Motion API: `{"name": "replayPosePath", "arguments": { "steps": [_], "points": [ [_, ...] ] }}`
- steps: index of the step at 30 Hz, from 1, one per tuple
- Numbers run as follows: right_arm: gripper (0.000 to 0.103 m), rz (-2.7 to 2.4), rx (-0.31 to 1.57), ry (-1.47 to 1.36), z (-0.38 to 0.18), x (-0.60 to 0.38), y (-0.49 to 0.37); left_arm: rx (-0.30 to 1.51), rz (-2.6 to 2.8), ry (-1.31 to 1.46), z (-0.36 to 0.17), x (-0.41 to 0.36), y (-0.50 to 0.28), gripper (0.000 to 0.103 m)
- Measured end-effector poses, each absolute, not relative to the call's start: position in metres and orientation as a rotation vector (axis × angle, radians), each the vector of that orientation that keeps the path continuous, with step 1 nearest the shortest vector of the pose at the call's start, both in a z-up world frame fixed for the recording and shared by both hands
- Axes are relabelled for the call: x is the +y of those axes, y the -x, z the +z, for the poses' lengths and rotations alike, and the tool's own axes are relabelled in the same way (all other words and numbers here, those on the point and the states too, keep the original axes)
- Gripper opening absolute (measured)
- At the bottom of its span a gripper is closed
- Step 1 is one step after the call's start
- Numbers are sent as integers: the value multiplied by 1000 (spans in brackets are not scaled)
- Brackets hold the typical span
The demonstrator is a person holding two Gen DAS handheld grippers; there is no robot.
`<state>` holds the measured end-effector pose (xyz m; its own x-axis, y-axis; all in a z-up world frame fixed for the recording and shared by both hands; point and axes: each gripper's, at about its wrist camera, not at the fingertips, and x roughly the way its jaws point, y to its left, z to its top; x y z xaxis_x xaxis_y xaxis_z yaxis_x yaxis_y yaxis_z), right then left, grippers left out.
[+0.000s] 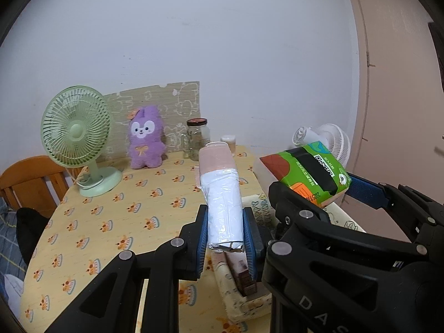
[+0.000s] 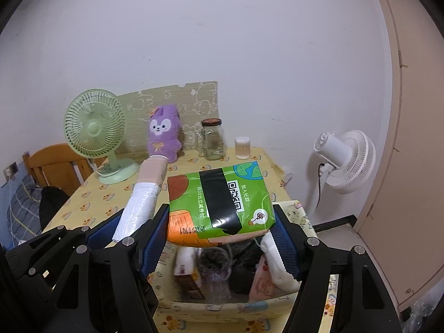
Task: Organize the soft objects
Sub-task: 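Lower the tissue box into the box with the right tool while the left lowers the sock and opens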
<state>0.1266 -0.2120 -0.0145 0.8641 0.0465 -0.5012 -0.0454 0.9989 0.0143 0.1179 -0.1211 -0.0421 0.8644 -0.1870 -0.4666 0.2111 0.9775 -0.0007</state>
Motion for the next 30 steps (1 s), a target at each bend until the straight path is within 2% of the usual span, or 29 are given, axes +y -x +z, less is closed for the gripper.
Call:
{"name": "replayPosePath", "arguments": {
  "steps": [23, 27, 30],
  "points": [
    [73, -33, 626, -50, -53, -261, -149, 595, -301, -89, -77, -170, -148, 23],
    [73, -40, 649, -55, -62, -266, -151, 629, -323, -97, -85, -174, -150, 27],
    [73, -42, 668, -64, -68, -269, -152, 647, -319, -109, -89, -177, -149, 35]
  ]
}}
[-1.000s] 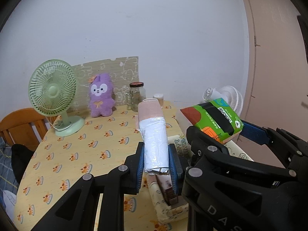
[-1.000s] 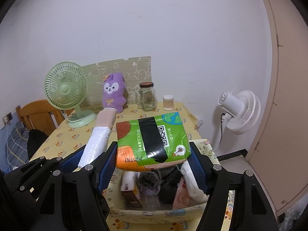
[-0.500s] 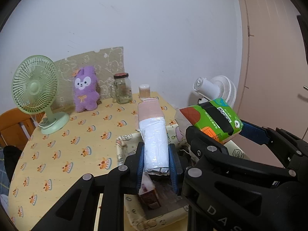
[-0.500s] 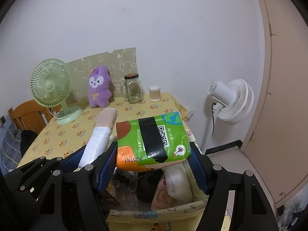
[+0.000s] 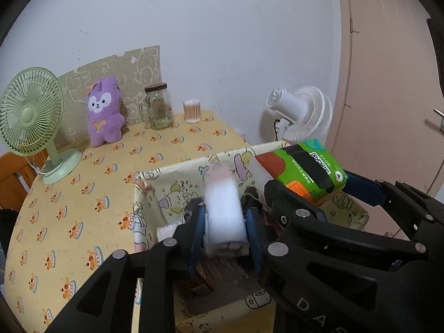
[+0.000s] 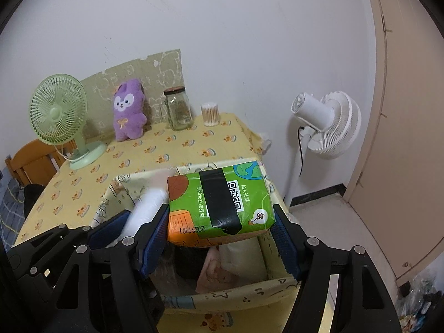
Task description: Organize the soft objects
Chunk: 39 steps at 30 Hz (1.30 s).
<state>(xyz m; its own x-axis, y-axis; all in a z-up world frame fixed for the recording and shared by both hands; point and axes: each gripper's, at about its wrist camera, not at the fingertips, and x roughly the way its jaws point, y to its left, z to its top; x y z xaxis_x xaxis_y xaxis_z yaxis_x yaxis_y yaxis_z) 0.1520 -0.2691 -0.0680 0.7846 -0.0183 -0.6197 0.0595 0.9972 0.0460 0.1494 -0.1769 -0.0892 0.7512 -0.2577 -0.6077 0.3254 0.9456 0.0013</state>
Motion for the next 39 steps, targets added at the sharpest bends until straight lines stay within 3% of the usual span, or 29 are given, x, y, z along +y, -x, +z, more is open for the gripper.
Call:
{"name": "replayPosePath", "arguments": {
  "steps": [3, 5, 18, 21, 23, 33, 35, 39],
  "points": [
    [73, -39, 682, -67, -73, -269, -151, 664, -321, -115, -93, -177, -149, 48],
    [73, -36, 692, -65, -76, -269, -152, 676, -319, -118, -96, -177, -150, 63],
    [77, -25, 711, -83, -80, -260, -153, 690, -294, -137, -97, -169, -150, 67],
    [89, -43, 719, -78, -79, -257, -154, 694, -303, -136, -96, -168, -149, 69],
    [95, -59, 718, -70, -77, -256, -154, 691, -306, -132, -95, -167, -148, 75],
    [97, -71, 686, -41, -63, -247, -143, 665, -309, -115, -83, -158, -136, 77],
    [97, -67, 683, -42, -61, -245, -141, 660, -306, -112, -80, -155, -133, 84],
    [97, -59, 670, -44, -55, -237, -134, 643, -297, -107, -74, -148, -126, 87]
  ]
}}
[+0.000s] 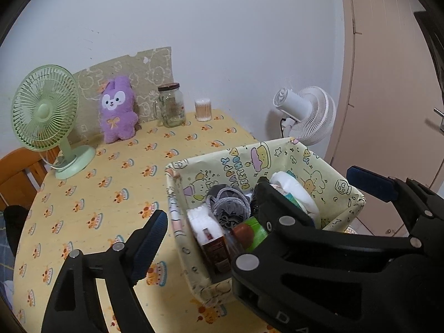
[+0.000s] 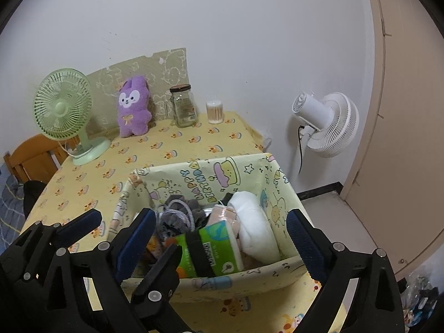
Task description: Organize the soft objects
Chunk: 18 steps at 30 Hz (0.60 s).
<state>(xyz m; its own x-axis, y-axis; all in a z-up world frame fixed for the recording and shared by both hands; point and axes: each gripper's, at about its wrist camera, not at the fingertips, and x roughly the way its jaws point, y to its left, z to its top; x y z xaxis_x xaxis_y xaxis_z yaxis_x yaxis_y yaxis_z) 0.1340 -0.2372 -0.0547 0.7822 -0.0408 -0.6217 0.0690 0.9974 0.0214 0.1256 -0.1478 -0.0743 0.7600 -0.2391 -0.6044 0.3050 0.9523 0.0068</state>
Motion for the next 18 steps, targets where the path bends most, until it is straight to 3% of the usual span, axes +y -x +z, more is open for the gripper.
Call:
{"name": "replayPosePath", "arguments": {
  "steps": [18],
  "points": [
    [97, -11, 597, -24, -22, -192, -104, 549, -238, -73, -46, -102, -91, 93]
  ]
}}
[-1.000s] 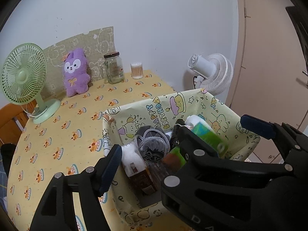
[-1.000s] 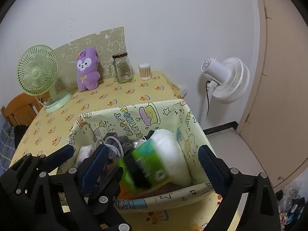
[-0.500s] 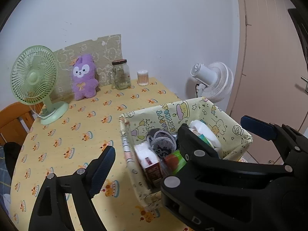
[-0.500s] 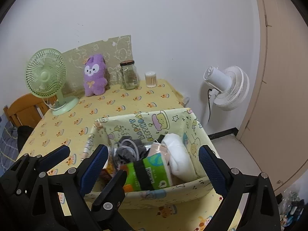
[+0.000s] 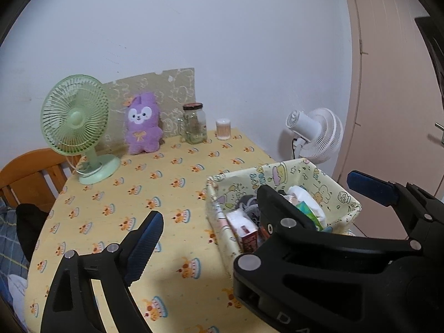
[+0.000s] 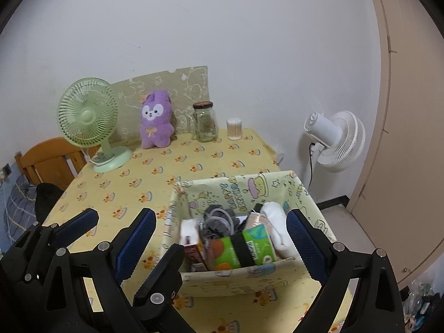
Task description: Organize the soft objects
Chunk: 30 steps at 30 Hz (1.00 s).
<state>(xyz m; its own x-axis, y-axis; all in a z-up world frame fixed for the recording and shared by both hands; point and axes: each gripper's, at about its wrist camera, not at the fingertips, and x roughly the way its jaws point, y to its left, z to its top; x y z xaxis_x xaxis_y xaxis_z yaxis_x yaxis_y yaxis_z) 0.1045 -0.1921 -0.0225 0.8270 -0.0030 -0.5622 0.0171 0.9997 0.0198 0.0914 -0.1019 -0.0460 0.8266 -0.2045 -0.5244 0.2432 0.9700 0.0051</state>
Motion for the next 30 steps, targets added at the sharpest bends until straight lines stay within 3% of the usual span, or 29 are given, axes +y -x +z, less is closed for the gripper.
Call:
{"name": "replayPosePath", "arguments": {
  "steps": [14, 30],
  "points": [
    [97, 75, 503, -8, 3, -144, -78, 445, -107, -79, -23, -53, -58, 101],
    [97, 143, 467, -3, 7, -111, -56, 415, -3, -27, -23, -8, -31, 103]
  ]
}}
